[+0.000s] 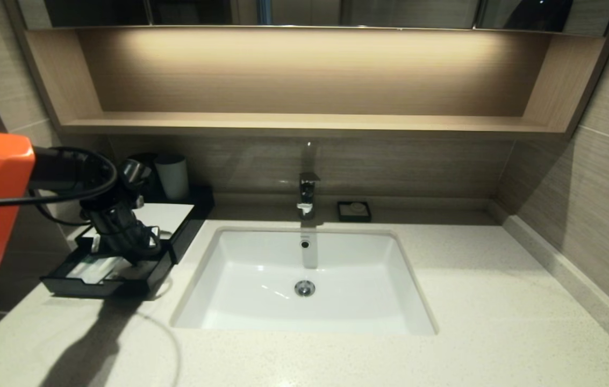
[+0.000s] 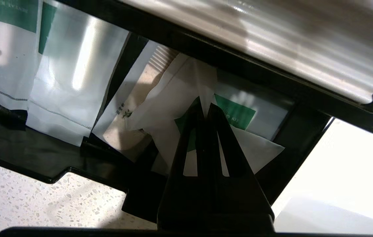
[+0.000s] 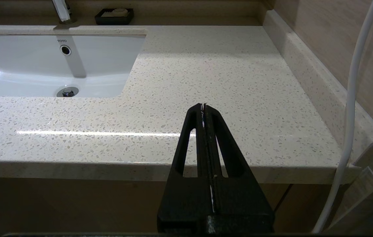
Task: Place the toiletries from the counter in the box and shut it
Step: Place the bathroom toiletry into the drawer
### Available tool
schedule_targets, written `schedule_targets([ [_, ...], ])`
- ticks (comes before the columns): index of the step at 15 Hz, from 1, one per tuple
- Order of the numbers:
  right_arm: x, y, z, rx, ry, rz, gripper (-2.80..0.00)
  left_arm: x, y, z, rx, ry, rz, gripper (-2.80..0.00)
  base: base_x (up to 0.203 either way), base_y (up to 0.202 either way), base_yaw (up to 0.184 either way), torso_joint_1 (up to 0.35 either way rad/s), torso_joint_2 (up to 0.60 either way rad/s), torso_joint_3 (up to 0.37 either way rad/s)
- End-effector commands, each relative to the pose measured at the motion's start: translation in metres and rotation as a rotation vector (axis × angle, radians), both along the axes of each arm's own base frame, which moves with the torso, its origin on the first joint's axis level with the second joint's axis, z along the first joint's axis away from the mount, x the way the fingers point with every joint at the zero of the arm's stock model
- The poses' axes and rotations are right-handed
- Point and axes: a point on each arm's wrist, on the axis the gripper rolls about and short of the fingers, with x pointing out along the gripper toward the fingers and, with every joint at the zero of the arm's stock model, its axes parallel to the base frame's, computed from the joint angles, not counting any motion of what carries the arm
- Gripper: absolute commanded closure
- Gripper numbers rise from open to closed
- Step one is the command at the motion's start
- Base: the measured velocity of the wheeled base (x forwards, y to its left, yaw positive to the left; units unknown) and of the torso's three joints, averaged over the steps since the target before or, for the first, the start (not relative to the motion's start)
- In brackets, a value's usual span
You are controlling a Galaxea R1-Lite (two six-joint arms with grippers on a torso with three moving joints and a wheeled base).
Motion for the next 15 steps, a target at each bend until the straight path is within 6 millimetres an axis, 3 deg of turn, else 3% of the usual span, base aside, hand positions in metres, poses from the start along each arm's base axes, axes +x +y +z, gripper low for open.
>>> schedule_targets([
  [1, 0.0, 0.0, 0.0, 0.0, 0.0, 0.0, 0.0, 0.0, 0.001, -0.001, -0.001, 0.001, 0.003, 0.0, 0.0, 0.0, 0.0, 0.0, 0.0, 0.0],
  [4, 0.0, 0.0, 0.0, 0.0, 0.001, 0.0, 0.0, 0.0, 0.003, 0.0, 0.0, -0.004, 0.01, 0.0, 0.0, 0.0, 0.0, 0.0, 0.0, 0.0],
  [5, 0.0, 0.0, 0.0, 0.0, 0.0, 0.0, 0.0, 0.0, 0.004, -0.001, 0.0, -0.001, 0.011, -2.8, 0.0, 0.0, 0.0, 0.0, 0.0, 0.0],
  [15, 0.0, 0.0, 0.0, 0.0, 0.001, 0.0, 0.0, -0.01, 0.004, 0.011, 0.0, 0.0, 0.012, -2.8, 0.0, 0.0, 0.0, 0.0, 0.0, 0.0],
])
